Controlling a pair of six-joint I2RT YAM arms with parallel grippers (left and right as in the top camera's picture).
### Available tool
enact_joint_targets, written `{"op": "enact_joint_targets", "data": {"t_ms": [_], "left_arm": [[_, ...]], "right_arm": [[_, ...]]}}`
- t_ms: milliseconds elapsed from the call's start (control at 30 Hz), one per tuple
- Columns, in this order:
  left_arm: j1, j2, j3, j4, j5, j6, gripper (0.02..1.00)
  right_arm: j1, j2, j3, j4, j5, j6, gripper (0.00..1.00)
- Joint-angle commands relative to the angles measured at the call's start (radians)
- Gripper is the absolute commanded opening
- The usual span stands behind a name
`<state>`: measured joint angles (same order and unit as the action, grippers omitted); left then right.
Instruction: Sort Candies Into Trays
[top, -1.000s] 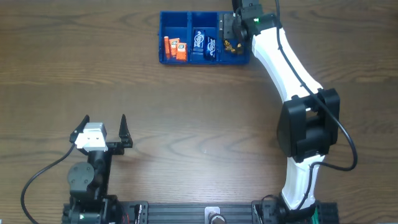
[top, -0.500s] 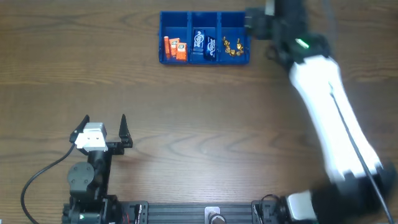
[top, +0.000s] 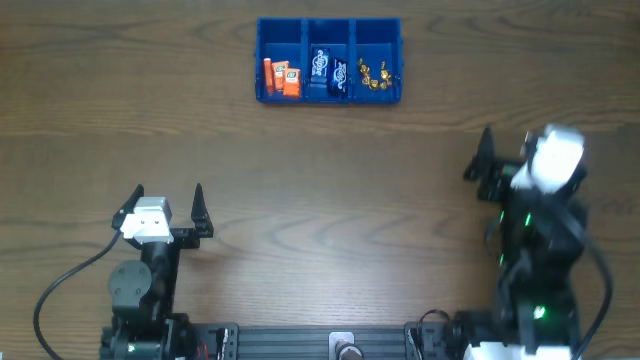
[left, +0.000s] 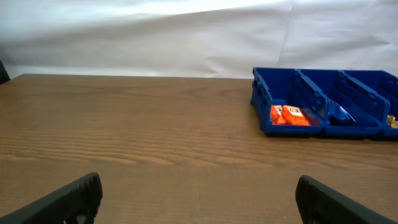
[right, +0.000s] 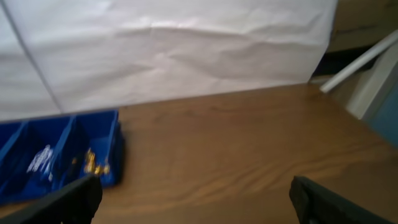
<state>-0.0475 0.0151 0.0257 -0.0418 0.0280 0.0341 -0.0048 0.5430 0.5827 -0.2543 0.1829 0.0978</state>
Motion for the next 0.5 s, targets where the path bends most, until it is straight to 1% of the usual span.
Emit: {"op": "enact_joint_targets", "data": {"t_ms": [33, 233, 300, 367, 500], "left_arm": [[0.002, -0.006, -0.021, -0.037, -0.009, 0.011, 0.998], [0.002, -0.006, -0.021, -0.036, -0.009, 0.011, 0.998], [0.002, -0.006, -0.021, -0.036, -0.009, 0.011, 0.996], [0.002, -0.006, -0.021, -0.037, -0.009, 0.011, 0.998], [0.002, -0.006, -0.021, -0.037, -0.009, 0.011, 0.998]], "right_arm": [[-0.004, -0.206, -0.212, 0.073, -0.145, 0.007, 1.000], [-0.004, -0.401, -0.382, 0.171, -0.365, 0.007, 1.000], [-0.009, -0.449, -0.430, 0.198, -0.423, 0.020, 1.000], [-0.015, -0.487, -0.469, 0.198, -0.444, 0.054, 1.000], [-0.015, -0.530, -0.540, 0.198, -0.474, 0.058, 1.000]]}}
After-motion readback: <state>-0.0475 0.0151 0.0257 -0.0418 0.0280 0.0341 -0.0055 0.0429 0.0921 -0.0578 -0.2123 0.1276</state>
